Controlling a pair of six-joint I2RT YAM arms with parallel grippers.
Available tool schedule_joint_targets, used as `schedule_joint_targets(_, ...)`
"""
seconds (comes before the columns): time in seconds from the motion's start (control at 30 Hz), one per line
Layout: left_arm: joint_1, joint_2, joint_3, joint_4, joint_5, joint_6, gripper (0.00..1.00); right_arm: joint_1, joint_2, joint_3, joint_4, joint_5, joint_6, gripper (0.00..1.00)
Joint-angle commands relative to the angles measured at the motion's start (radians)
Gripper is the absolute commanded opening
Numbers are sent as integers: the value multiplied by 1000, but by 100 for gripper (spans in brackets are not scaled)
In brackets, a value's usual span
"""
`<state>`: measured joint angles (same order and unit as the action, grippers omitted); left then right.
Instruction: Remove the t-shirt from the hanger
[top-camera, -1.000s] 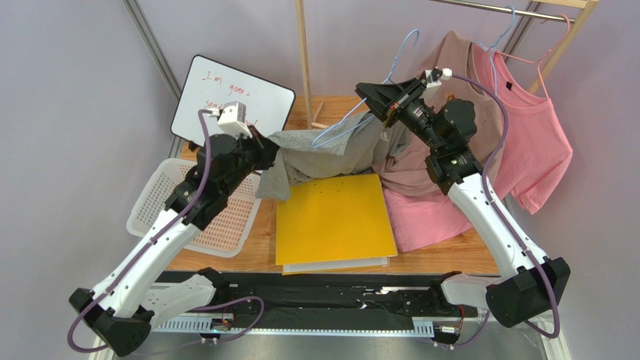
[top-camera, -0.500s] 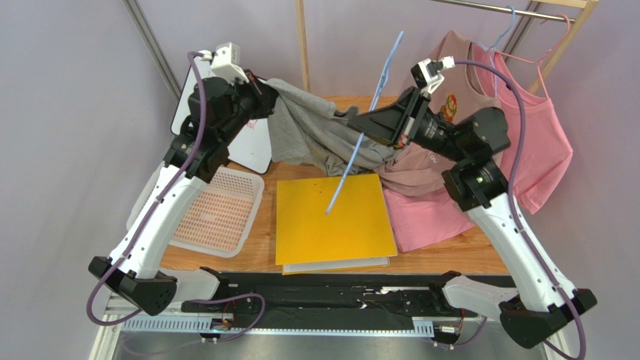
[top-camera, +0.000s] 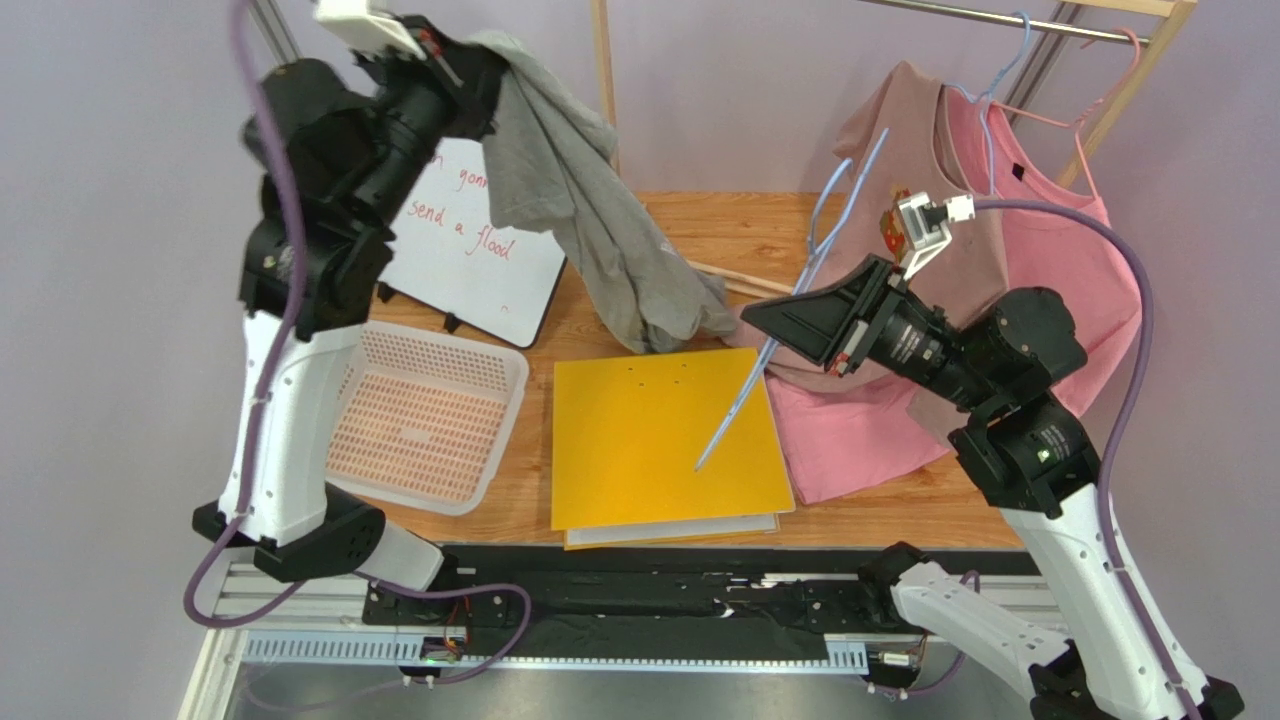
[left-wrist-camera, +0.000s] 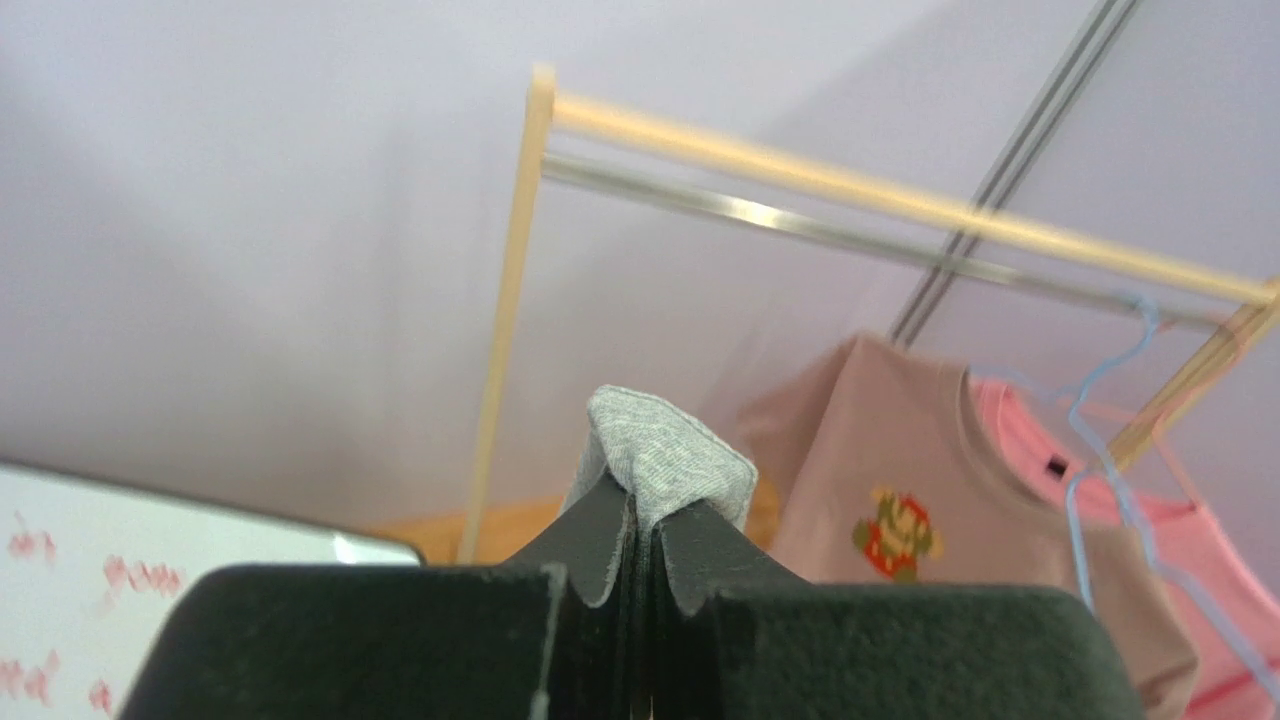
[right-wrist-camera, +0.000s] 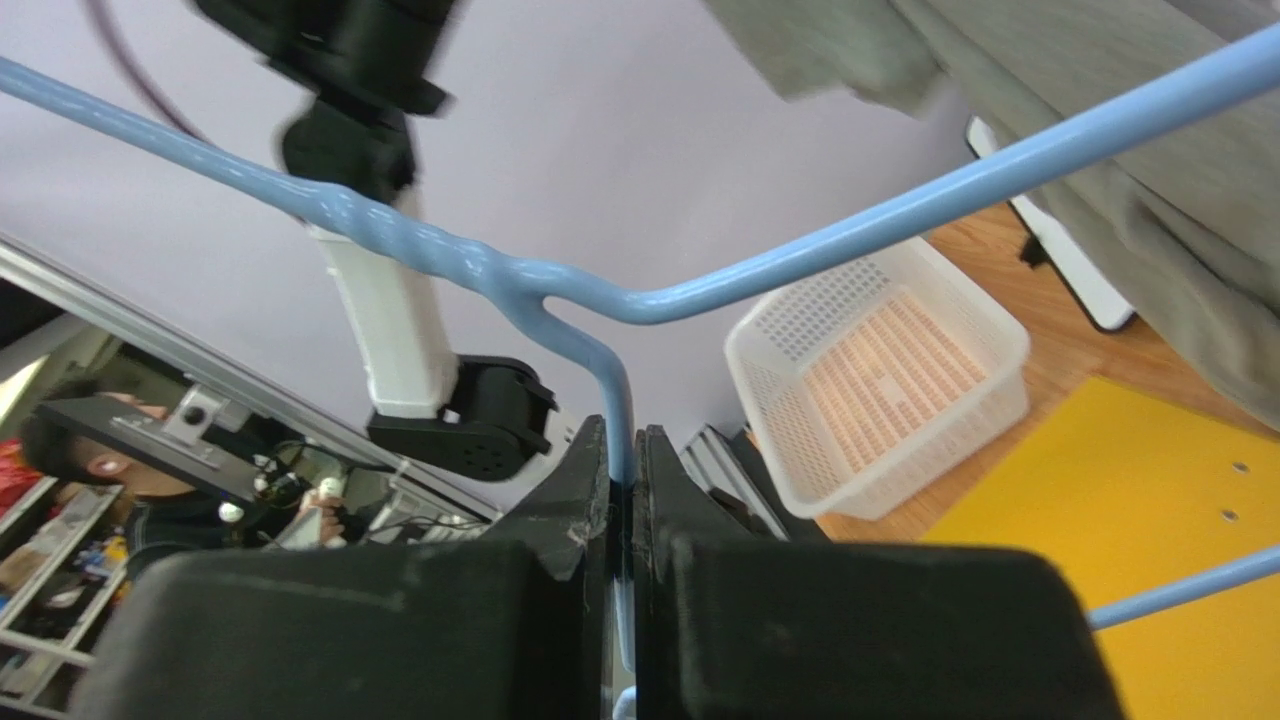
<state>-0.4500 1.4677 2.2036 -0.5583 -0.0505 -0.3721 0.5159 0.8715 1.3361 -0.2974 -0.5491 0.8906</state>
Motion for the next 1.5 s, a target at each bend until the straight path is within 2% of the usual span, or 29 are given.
schedule_joint_targets(0.0, 7, -35, 281, 17, -77, 189, 0, 1, -23, -52, -94, 49, -122, 0)
schedule_joint_targets(0.27, 7, -176, 278, 188, -261, 426, 0, 1, 50, -84, -54, 18, -116, 0)
schedule_joint_targets(0.4, 7, -239, 301, 224, -339, 562, 0, 1, 98, -83, -37, -43, -93, 0)
schedule_joint_targets(0.6, 7, -268, 320, 227, -383, 679, 0, 18, 156, -80, -36, -74, -85, 0)
schedule_joint_targets(0.67, 7, -286, 297, 227, -410, 700, 0, 27, 158, -80, -34, -74, -88, 0)
schedule_joint_targets(0.77, 7, -329, 161, 245, -446, 734, 0, 29, 144, -80, -40, -58, -97, 0)
schedule_joint_targets(0.83, 7, -357, 105, 201, -488, 725, 0, 29, 132, -80, -51, -37, -113, 0)
schedule_joint_targets(0.93, 7, -449, -123, 195, -523, 642, 0, 27, 103, -94, -55, -5, -124, 0)
schedule_joint_targets(0.97, 7, -476, -266, 202, -531, 587, 0, 27, 97, -95, -54, 0, -124, 0)
schedule_joint_targets(1.03, 7, -549, -394, 186, -561, 526, 0, 27, 84, -98, -55, 8, -125, 0)
schedule_joint_targets(1.07, 7, -570, -503, 161, -583, 436, 0, 29, 83, -100, -58, 8, -125, 0)
schedule_joint_targets(1.13, 7, -633, -618, 98, -638, 336, 0, 29, 69, -106, -55, 11, -121, 0)
schedule_joint_targets(1.17, 7, -658, -744, 77, -656, 217, 0, 29, 64, -112, -54, 12, -119, 0)
schedule_joint_targets(1.23, 7, -734, -874, 17, -735, 66, 0, 29, 55, -120, -52, 18, -119, 0)
schedule_joint_targets(1.27, 7, -759, -1003, 6, -750, -53, 0, 29, 54, -123, -51, 17, -119, 0)
schedule_joint_targets(1.3, 7, -795, -1056, -50, -800, -126, 0, 29, 52, -124, -54, 18, -120, 0)
schedule_joint_targets(1.43, 8, -859, -1234, -267, -859, -512, 0, 29, 43, -143, -54, 18, -122, 0)
schedule_joint_targets(1.47, 10, -883, -1258, -281, -867, -534, 0, 29, 41, -146, -55, 17, -127, 0)
